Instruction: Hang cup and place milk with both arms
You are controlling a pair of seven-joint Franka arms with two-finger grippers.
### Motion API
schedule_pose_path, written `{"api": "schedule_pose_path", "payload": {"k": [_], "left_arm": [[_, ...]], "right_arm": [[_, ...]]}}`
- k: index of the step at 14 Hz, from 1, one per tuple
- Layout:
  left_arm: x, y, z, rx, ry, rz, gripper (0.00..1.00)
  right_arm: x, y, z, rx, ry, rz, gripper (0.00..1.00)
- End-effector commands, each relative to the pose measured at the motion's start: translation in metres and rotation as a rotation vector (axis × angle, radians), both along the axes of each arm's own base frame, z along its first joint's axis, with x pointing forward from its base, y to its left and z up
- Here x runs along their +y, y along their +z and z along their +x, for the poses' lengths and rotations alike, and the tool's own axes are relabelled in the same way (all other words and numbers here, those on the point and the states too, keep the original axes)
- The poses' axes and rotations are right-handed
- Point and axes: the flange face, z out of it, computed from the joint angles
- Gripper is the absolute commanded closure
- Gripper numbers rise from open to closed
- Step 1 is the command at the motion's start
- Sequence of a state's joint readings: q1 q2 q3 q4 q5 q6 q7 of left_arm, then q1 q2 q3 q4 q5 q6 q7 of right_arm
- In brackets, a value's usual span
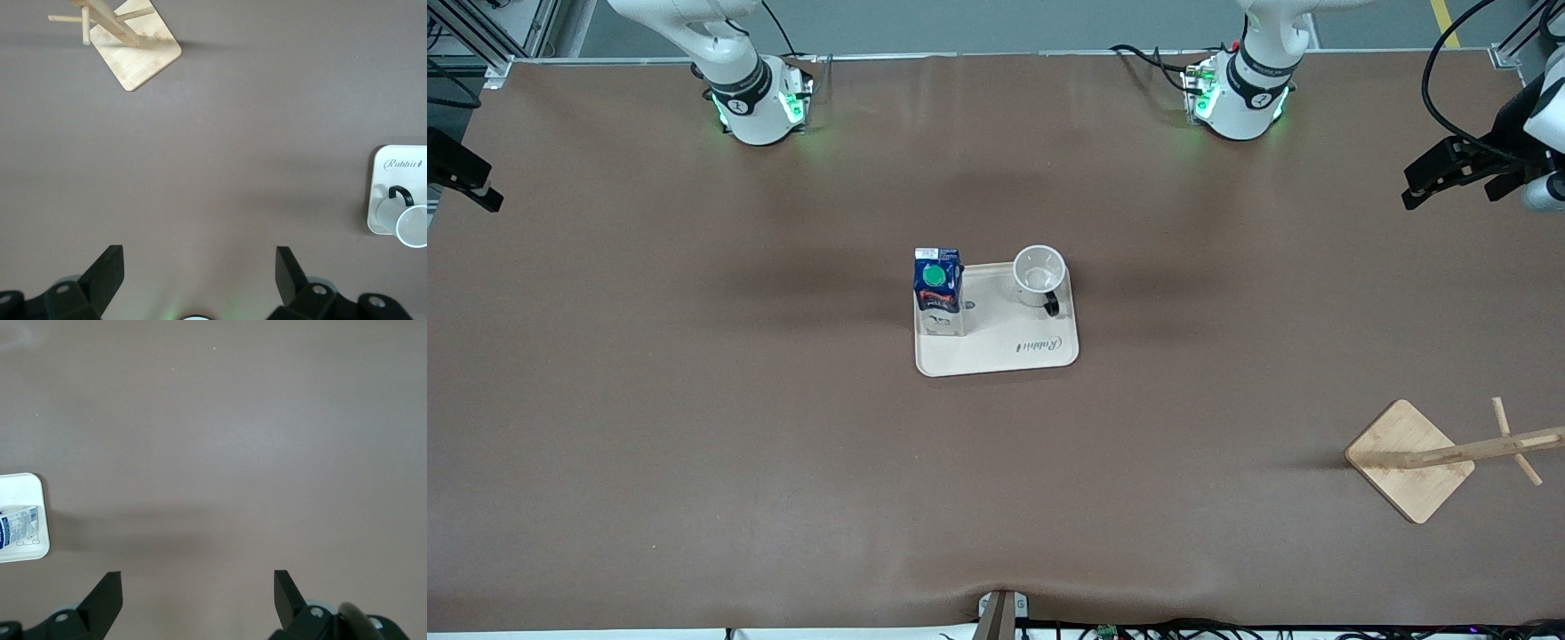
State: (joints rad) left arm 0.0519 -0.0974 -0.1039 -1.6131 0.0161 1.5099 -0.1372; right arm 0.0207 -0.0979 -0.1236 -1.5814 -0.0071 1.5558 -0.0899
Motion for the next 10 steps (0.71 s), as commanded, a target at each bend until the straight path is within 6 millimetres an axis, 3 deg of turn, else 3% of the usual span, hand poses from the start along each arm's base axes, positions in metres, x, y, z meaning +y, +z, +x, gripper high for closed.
{"api": "schedule_pose_path", "payload": {"k": [1,4,5,7,10], "left_arm": [[0.001,0.006,0.001,0.001,-0.008,0.002,0.00],[0.000,0.013,0.004,-0.017,-0.013,0.032,0.00],[-0.001,0.015,0.013,-0.028,-0.023,0.063,0.00],[-0.039,0.005,0.016,-0.010,-0.079,0.071,0.00],[-0.086,-0.032,0.029,0.047,-0.075,0.068,0.00]], "right_arm": [[-0.004,0.002,0.011,-0.028,0.002,-0.021,0.00],[-0.007,-0.002,0.017,-0.036,0.001,-0.023,0.00],[-0.004,-0.001,0.017,-0.036,0.008,-0.027,0.00],[-0.004,0.002,0.016,-0.037,0.007,-0.030,0.00],[-0.004,0.008,0.011,-0.023,0.005,-0.020,0.00]]}}
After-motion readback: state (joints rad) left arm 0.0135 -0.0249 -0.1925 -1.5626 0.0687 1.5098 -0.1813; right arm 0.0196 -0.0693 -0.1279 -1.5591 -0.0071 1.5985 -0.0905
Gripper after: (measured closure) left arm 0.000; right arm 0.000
